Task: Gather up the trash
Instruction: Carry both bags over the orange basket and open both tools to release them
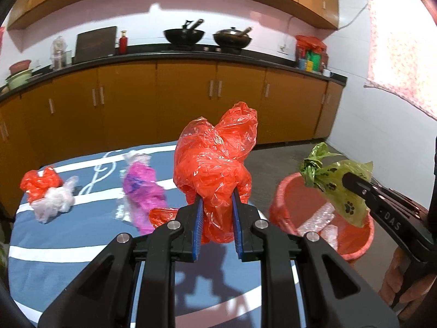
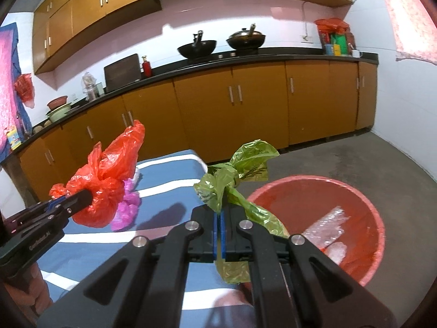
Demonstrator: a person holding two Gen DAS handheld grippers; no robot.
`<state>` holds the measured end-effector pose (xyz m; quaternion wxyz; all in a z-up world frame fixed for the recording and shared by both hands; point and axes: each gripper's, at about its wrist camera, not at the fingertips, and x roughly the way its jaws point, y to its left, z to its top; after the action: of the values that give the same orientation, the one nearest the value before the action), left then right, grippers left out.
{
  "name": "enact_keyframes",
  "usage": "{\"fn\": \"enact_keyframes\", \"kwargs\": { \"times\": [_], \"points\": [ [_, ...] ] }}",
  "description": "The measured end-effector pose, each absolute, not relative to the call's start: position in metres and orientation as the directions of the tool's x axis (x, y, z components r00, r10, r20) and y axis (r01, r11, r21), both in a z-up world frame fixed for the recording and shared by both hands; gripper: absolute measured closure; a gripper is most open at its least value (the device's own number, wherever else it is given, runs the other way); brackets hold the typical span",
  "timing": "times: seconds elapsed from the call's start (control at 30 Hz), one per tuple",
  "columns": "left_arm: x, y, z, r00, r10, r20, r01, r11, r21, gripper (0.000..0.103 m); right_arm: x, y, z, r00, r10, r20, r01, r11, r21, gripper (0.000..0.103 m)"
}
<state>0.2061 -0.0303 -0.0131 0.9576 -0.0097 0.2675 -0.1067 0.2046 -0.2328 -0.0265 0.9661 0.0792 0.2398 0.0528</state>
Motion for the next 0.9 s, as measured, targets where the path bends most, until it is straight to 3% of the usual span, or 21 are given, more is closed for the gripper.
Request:
{"fn": "enact_keyframes", "kwargs": {
  "times": [0.47, 0.9],
  "points": [
    [0.205, -0.107, -0.03, 0.764, -0.349, -0.543, 0.374, 0.925, -0.067, 0.084, 0.197, -0.311, -0.044, 0.878, 0.002, -0.478, 0.088, 0.982, 0.165, 0.1],
    [0.219, -0.154, -0.041, 0.707, -0.415, -0.573, 0.454, 0.887, -0.083, 0.084, 0.203, -0.345, -0.062, 0.865, -0.037, -0.501, 0.145, 0.973, 0.179, 0.1]
  ]
}}
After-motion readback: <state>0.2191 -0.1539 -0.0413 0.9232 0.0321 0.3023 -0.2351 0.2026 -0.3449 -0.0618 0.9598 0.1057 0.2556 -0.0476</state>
